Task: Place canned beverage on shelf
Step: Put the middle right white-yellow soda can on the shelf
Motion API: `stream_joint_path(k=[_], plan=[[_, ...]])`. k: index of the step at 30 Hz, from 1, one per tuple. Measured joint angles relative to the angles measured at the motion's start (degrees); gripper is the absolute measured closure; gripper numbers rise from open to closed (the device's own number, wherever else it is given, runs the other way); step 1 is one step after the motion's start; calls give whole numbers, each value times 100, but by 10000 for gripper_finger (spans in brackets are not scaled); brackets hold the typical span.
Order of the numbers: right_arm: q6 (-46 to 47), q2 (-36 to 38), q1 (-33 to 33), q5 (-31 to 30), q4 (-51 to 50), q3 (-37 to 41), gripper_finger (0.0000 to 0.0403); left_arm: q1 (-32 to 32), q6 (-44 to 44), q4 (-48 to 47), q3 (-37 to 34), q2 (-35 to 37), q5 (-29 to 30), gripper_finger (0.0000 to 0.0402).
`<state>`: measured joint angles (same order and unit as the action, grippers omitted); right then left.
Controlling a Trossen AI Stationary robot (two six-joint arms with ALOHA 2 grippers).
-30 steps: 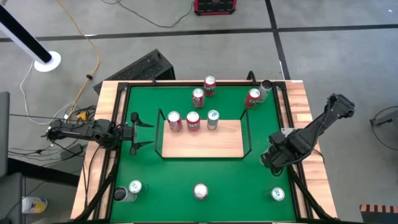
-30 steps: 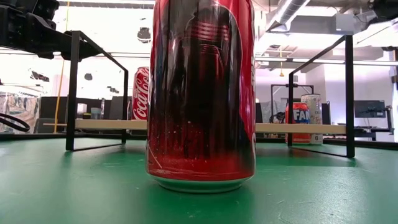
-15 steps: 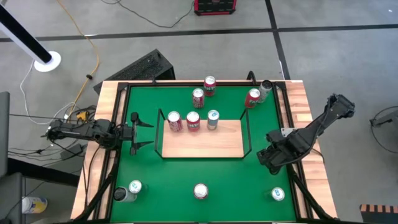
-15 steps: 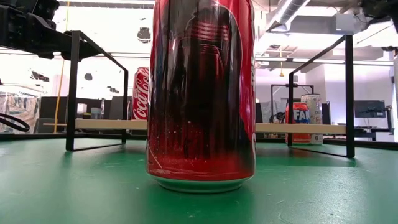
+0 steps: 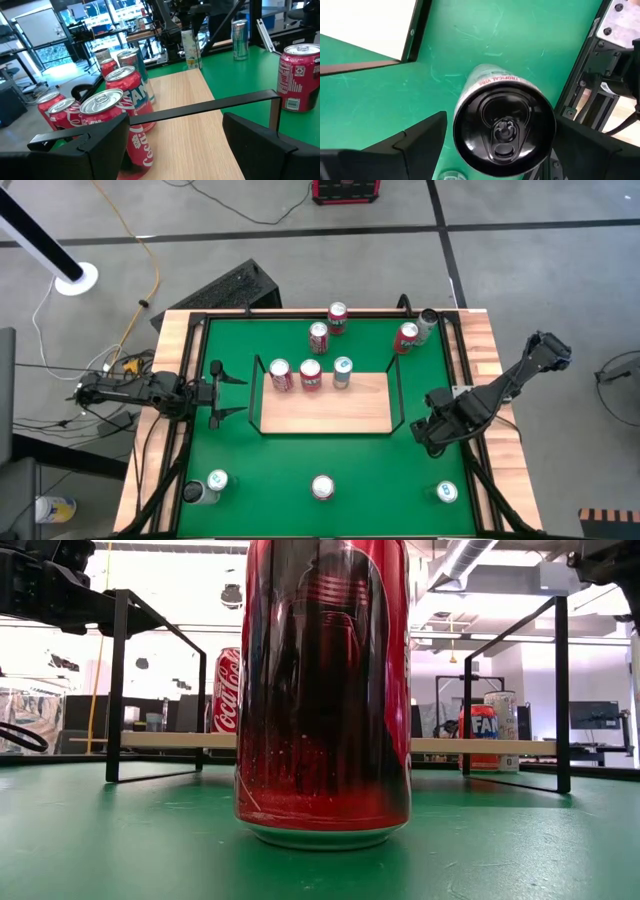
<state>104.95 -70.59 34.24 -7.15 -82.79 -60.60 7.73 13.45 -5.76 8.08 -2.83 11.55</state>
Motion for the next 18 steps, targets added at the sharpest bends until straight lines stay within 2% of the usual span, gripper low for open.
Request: stream_joint_path(k=[3,10,16,18], plan=[[-1,0,0,65,-8,0,55,1,1,0,-2,-2,-2,95],[-76,2,0,72,-91,-4,117,0,-4,0,0,-2,-7,95],[-326,-7,-41,25,-267,-109,125,1,-7,0,-2,-2,-9,95],[-317,-3,-91,-224,-508,-243,125,0,-9,2,-2,-2,-9,95]])
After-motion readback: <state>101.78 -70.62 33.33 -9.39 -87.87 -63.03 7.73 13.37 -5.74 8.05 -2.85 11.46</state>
